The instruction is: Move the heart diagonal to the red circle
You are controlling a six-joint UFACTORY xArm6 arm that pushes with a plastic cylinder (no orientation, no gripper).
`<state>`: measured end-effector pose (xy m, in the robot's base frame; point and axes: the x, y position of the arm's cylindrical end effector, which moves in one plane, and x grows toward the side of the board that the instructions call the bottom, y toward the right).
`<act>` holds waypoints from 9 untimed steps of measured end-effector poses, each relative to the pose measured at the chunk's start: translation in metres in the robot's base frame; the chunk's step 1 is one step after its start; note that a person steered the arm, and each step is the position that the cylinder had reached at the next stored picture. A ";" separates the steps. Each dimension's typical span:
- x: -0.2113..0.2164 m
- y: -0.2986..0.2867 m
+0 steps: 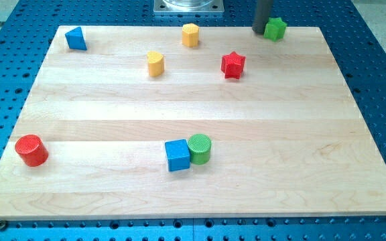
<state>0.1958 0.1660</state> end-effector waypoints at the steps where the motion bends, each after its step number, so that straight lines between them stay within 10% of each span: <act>1: 0.002 0.000; 6: 0.070 -0.168; 9: 0.141 -0.145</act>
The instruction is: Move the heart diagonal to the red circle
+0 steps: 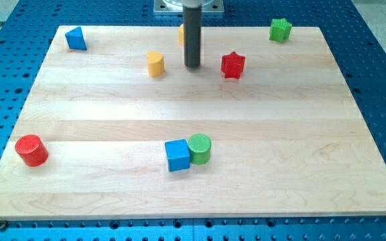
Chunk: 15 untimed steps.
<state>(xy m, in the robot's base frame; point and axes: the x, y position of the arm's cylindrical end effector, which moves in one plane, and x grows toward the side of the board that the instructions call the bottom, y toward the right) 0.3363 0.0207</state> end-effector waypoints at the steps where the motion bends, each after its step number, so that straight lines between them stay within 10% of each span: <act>1: 0.007 0.028; 12: -0.026 -0.076; 14: 0.001 -0.198; 15: 0.039 -0.165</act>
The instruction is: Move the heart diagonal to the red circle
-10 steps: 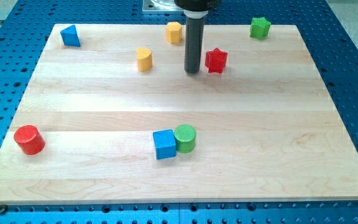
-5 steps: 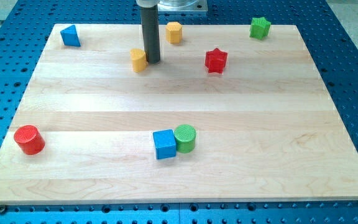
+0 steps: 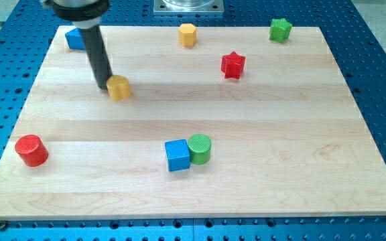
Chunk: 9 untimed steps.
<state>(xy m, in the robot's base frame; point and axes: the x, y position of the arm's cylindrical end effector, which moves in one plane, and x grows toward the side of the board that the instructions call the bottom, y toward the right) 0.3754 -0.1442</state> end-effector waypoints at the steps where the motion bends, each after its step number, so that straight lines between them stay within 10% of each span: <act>1: -0.007 0.017; 5: 0.034 0.069; 8: 0.059 -0.038; 9: 0.069 0.023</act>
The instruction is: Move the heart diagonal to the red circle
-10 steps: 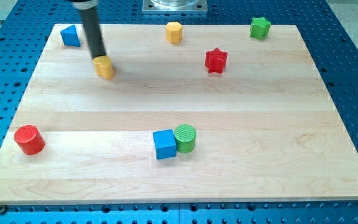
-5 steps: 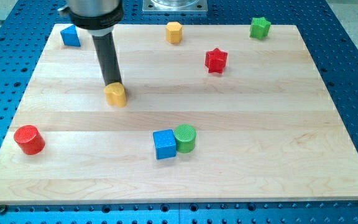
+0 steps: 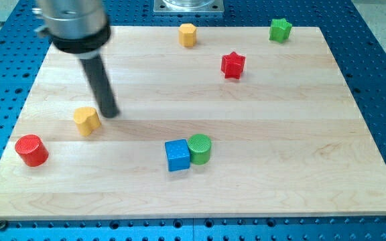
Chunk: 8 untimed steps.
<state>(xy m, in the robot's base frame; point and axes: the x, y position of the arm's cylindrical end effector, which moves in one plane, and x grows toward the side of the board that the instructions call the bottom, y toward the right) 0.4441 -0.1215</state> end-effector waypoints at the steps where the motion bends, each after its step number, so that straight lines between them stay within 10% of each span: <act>1: 0.029 0.016; 4: 0.078 -0.052; 8: 0.020 -0.074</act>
